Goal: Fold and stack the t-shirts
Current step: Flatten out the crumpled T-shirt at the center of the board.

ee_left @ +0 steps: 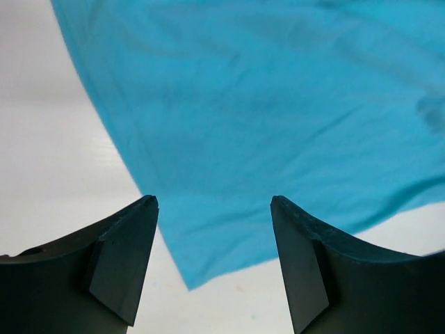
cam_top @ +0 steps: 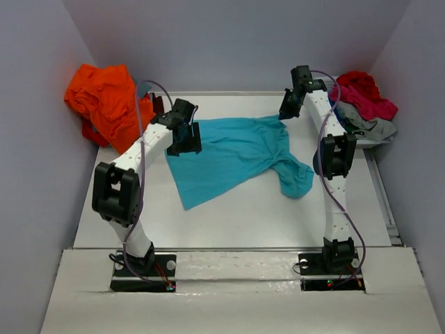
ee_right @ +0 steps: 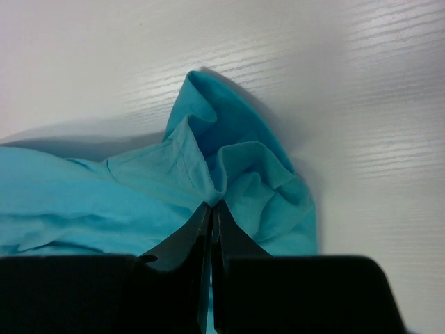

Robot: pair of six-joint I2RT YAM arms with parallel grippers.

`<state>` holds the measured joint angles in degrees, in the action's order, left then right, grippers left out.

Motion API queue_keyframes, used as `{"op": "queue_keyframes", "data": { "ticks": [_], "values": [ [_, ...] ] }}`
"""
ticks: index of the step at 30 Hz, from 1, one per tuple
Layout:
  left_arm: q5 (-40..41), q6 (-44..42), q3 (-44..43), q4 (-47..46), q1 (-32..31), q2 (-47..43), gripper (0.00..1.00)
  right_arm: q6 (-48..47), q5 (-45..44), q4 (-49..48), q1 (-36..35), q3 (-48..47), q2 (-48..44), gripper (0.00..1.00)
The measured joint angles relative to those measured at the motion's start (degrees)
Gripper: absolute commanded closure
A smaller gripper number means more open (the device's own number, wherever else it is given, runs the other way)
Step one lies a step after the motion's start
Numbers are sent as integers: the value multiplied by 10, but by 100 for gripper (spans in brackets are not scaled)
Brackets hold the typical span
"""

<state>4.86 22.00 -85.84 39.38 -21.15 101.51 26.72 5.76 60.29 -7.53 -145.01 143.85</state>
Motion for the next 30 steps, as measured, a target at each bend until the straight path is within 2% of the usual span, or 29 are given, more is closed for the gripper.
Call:
{"op": "queue_keyframes", "data": {
  "ticks": [7, 13, 18, 30],
  "values": [
    [-48, 33, 221, 4, 0, -131, 22, -3, 0, -10, 0, 9, 0, 93],
    [-101, 60, 340, 0, -6, -205, 22, -6, 0, -13, 0, 12, 0, 93],
    [-137, 75, 386, -7, -6, -235, 22, -9, 0, -14, 0, 12, 0, 93],
    [-178, 76, 391, -42, -6, -192, 27, -10, 1, -21, 0, 31, 0, 93]
  ]
}}
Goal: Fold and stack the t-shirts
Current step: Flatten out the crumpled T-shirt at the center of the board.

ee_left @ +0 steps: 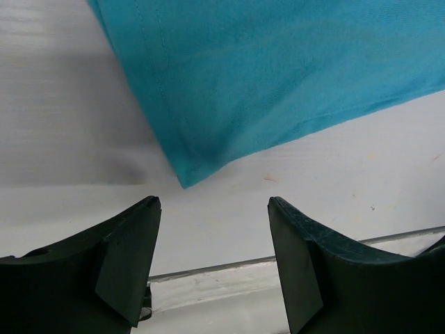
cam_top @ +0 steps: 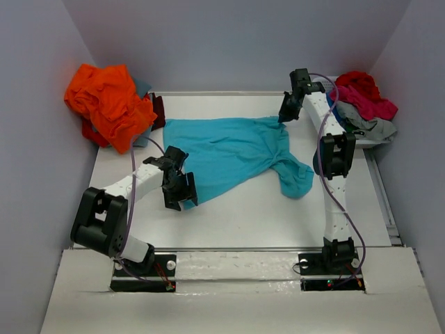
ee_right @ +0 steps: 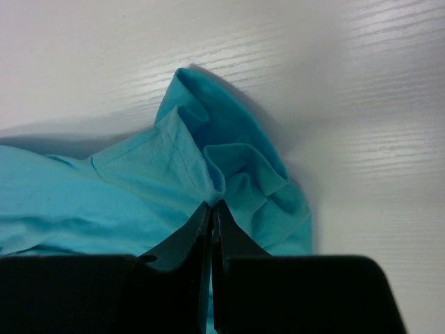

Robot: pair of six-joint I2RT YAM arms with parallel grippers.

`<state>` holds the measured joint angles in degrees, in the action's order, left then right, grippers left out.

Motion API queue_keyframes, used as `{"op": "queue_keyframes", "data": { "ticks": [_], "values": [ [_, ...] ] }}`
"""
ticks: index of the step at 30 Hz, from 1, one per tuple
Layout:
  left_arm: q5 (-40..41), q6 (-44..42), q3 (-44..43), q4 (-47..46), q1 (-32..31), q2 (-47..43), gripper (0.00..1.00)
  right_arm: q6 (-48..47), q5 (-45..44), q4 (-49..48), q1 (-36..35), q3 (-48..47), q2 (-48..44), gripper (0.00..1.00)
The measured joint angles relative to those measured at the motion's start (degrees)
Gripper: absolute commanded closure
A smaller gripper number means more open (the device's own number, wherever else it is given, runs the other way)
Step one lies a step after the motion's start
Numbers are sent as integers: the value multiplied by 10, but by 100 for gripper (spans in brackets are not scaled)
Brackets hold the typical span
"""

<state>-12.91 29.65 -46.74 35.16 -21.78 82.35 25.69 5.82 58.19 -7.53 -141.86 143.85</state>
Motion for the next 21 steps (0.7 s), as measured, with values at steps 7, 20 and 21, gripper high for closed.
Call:
{"op": "queue_keyframes", "data": {
  "ticks": [7, 20, 21],
  "values": [
    [-14, 0, 0, -20, 0, 18, 32, 0, 0, -2, 0, 0, 0, 93],
    [-16, 2, 0, -39, 0, 55, 49, 0, 0, -3, 0, 0, 0, 93],
    [-14, 2, 0, -38, 0, 55, 51, 0, 0, -3, 0, 0, 0, 93]
  ]
}}
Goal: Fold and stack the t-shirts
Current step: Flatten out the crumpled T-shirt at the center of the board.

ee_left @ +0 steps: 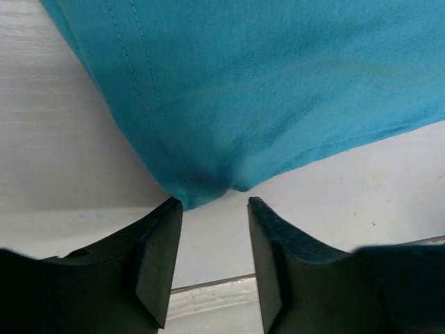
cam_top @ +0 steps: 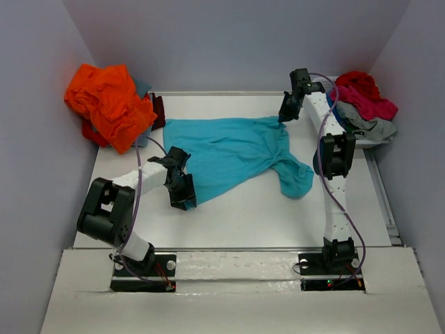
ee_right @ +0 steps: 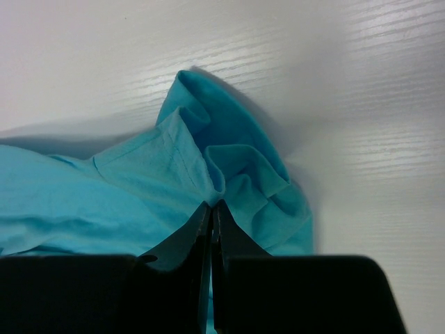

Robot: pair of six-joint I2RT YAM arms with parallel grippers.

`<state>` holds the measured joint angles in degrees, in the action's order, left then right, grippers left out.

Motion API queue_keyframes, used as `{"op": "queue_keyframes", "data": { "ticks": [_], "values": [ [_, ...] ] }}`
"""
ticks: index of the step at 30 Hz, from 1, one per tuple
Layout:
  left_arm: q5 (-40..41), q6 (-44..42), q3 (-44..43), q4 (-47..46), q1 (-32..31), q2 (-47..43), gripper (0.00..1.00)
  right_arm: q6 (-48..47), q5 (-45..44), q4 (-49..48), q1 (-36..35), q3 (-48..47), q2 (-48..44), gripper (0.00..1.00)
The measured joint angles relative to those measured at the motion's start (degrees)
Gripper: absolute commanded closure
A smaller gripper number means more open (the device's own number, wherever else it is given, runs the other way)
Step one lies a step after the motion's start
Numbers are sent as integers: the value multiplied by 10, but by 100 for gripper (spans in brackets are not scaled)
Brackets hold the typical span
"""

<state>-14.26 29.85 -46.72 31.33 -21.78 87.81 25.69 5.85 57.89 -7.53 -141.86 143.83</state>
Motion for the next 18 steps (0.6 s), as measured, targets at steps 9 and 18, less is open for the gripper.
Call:
{"op": "queue_keyframes", "data": {
  "ticks": [9, 18],
  "values": [
    [29, 3, 5, 18, 0, 0, 87, 0, 0, 0, 0, 0, 0, 93],
    [47, 9, 12, 52, 0, -42, 94, 0, 0, -1, 0, 0, 0, 93]
  ]
}}
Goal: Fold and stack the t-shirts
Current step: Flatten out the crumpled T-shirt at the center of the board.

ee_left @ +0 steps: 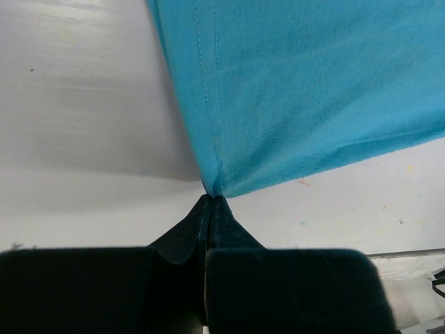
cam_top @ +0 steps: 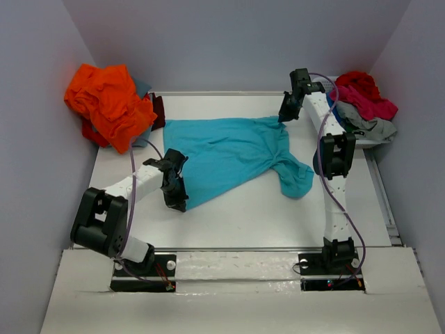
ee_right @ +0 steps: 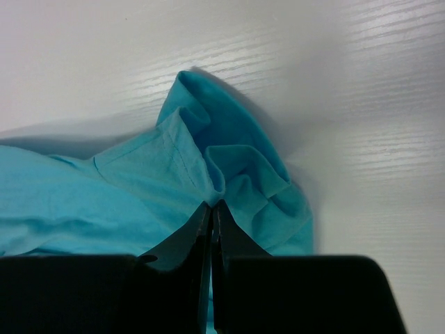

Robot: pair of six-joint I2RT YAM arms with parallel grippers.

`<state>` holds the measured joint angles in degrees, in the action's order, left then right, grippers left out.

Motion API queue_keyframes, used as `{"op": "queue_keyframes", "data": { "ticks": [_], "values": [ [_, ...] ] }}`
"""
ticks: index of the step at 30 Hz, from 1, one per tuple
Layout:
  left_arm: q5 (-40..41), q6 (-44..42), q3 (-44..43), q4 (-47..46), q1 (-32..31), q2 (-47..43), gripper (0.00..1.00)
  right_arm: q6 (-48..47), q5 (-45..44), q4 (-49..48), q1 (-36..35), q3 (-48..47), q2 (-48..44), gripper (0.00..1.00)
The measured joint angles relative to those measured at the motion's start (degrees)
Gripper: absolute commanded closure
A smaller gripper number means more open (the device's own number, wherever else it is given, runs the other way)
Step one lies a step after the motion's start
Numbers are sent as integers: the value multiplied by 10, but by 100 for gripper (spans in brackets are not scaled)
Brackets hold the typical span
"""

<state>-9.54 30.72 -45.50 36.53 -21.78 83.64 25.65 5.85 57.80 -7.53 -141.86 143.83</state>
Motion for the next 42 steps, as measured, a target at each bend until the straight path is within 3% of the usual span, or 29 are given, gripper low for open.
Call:
{"op": "queue_keyframes", "data": {
  "ticks": [15, 36, 38, 39, 41, 42],
  "values": [
    [25, 14, 45, 84, 8, -118, 94, 0, 2, 0, 9, -3, 0, 93],
    [109, 58, -49, 193, 68, -181, 94, -4, 9, 0, 38, -47, 10, 92],
    [111, 59, -49, 200, 75, -188, 94, -5, 8, 0, 40, -47, 14, 89],
    [111, 60, -49, 203, 78, -191, 94, -6, 8, 0, 40, -47, 18, 77],
    [112, 62, -49, 207, 81, -194, 94, -9, 8, 1, 42, -47, 26, 64],
    [112, 62, -49, 209, 81, -194, 94, -11, 7, 0, 42, -47, 30, 44]
  ]
}}
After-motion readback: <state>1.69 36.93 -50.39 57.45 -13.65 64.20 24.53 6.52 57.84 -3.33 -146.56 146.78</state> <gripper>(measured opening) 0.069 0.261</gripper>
